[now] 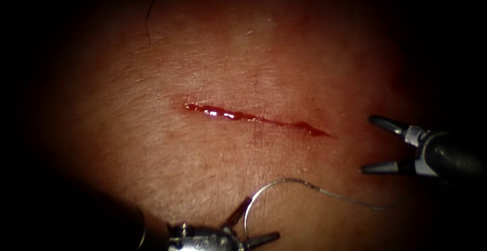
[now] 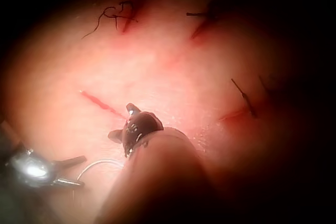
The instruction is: Wound Closure
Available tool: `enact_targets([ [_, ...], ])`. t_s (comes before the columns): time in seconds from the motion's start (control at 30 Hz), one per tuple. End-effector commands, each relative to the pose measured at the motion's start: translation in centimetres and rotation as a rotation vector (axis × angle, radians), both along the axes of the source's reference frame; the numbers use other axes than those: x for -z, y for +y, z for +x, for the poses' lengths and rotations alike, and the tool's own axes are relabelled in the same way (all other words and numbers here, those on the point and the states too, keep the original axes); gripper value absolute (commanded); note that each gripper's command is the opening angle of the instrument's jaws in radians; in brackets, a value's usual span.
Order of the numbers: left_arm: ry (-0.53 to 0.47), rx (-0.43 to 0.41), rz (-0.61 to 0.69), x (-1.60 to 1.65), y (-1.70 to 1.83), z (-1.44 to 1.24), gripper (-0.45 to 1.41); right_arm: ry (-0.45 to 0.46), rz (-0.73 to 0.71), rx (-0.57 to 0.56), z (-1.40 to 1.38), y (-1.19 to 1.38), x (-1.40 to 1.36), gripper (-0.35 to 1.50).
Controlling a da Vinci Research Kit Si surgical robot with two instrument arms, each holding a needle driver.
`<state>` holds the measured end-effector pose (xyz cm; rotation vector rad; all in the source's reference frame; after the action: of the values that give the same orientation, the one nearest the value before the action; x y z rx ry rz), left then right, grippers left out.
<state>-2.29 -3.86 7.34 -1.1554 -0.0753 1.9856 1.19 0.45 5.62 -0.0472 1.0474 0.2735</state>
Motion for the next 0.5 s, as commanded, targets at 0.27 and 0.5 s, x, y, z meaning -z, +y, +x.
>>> enact_targets([
  [0.27,0.005,-0.005,0.0,-0.14,-0.01,0.29,0.77,0.001,0.001,0.003,0.1,-0.04,-0.05,1.39],
  [0.5,0.052,-0.02,-0.006,-0.21,-0.09,0.15,0.77,-0.002,0.002,0.004,0.11,-0.04,-0.06,1.39],
])
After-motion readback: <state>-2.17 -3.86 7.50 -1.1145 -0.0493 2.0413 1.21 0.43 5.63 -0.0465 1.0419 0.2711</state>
